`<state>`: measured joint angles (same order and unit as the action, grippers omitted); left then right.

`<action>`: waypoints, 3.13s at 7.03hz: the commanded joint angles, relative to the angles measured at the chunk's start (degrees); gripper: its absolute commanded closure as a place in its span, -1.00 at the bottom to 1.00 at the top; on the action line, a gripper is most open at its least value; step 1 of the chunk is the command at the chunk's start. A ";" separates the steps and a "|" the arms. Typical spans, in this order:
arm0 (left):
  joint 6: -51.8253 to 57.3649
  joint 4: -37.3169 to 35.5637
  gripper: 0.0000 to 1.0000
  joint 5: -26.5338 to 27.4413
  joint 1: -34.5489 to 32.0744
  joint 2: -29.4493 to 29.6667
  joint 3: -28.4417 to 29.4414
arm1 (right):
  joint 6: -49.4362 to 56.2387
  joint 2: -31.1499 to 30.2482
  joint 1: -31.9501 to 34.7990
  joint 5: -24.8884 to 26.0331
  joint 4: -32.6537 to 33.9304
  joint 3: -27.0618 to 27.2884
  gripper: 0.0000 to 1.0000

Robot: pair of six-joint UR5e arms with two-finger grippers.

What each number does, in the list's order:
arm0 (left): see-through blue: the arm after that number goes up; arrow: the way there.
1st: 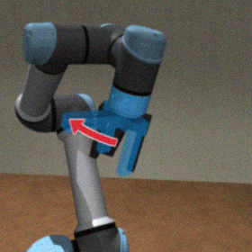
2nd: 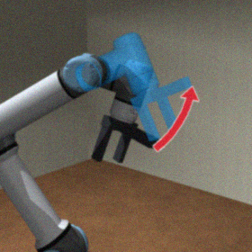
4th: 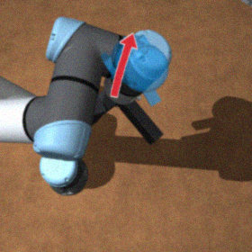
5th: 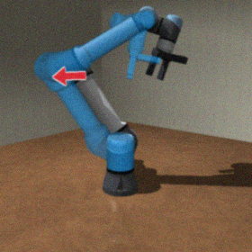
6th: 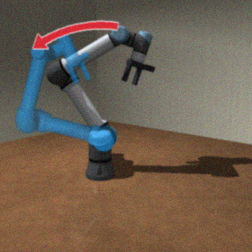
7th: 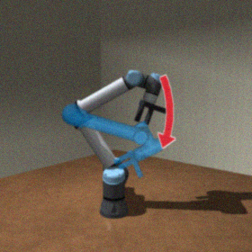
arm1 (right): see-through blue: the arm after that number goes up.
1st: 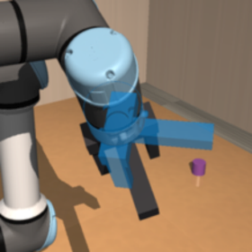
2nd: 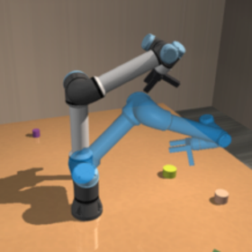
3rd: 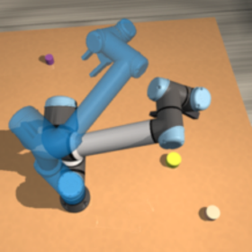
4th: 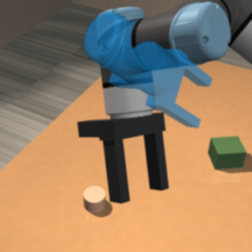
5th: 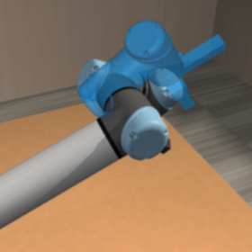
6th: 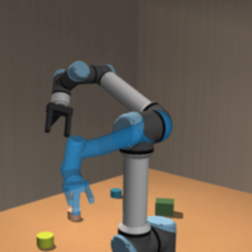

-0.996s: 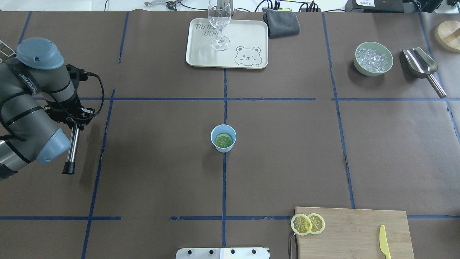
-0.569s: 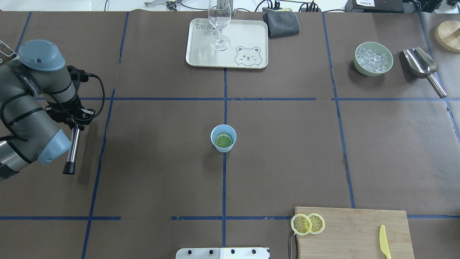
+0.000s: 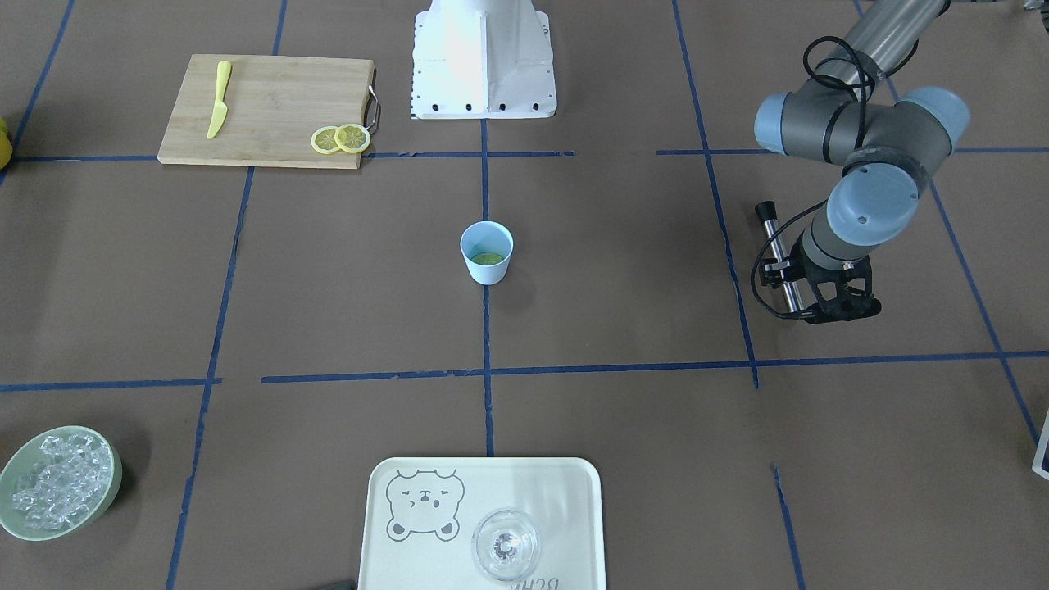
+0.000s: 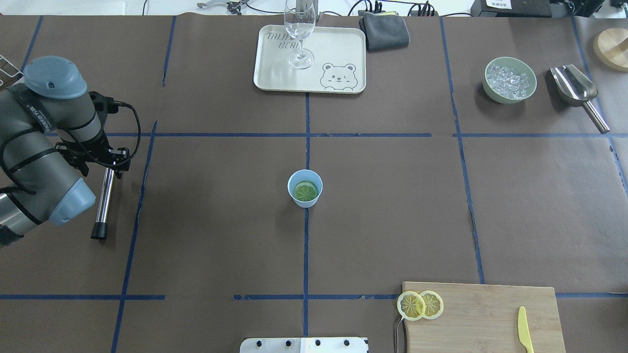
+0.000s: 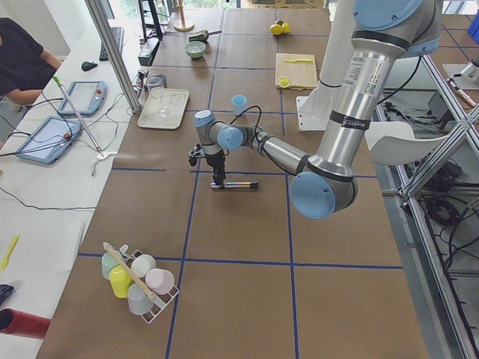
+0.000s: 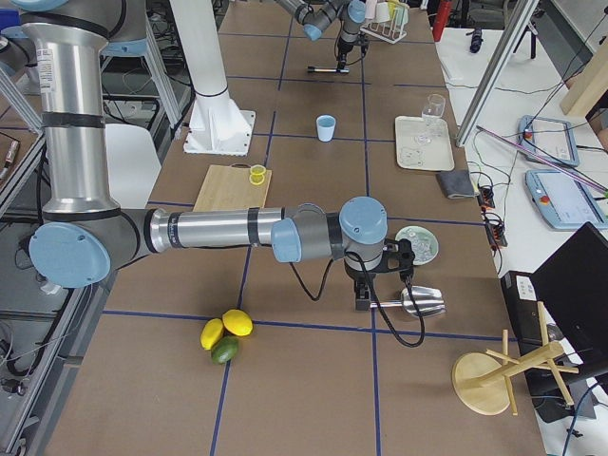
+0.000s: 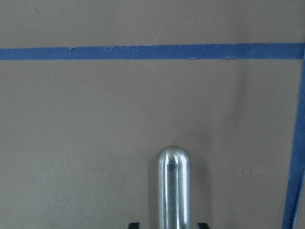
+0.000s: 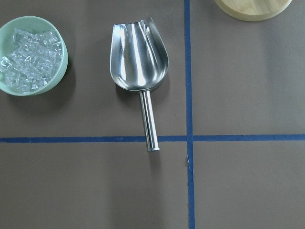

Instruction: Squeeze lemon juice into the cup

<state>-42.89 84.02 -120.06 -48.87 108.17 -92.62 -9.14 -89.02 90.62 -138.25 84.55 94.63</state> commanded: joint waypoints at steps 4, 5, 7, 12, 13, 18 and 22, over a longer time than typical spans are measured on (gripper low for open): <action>6.36 -0.53 -1.00 0.09 -5.60 0.64 -6.33 | 0.00 -0.01 0.00 0.09 0.00 -0.06 -1.00; 14.33 -0.79 -1.00 -0.26 -10.06 -0.05 -7.82 | 0.00 -0.01 0.00 0.09 0.00 -0.15 -1.00; 26.30 -1.06 -1.00 -0.61 -20.25 -1.28 -8.45 | 0.00 -0.10 0.00 0.00 0.09 -0.33 -1.00; 47.89 3.05 -1.00 -4.57 -36.56 -15.93 -6.08 | 0.08 -0.62 0.00 0.09 0.17 -1.03 -1.00; 47.38 2.55 -1.00 -6.14 -37.17 -16.40 -5.21 | -0.35 -0.71 0.00 0.09 0.17 -1.03 -1.00; 46.94 6.48 -1.00 -7.12 -40.34 -15.44 -0.90 | -0.62 -0.80 0.00 -0.27 0.09 -0.50 -1.00; 52.18 6.68 -1.00 -12.63 -40.25 -16.76 0.33 | -0.70 -0.80 -0.09 -0.79 0.17 -0.85 -1.00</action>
<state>6.71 90.86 -129.74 -89.06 91.84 -93.09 -9.84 -89.85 90.53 -138.89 84.70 93.91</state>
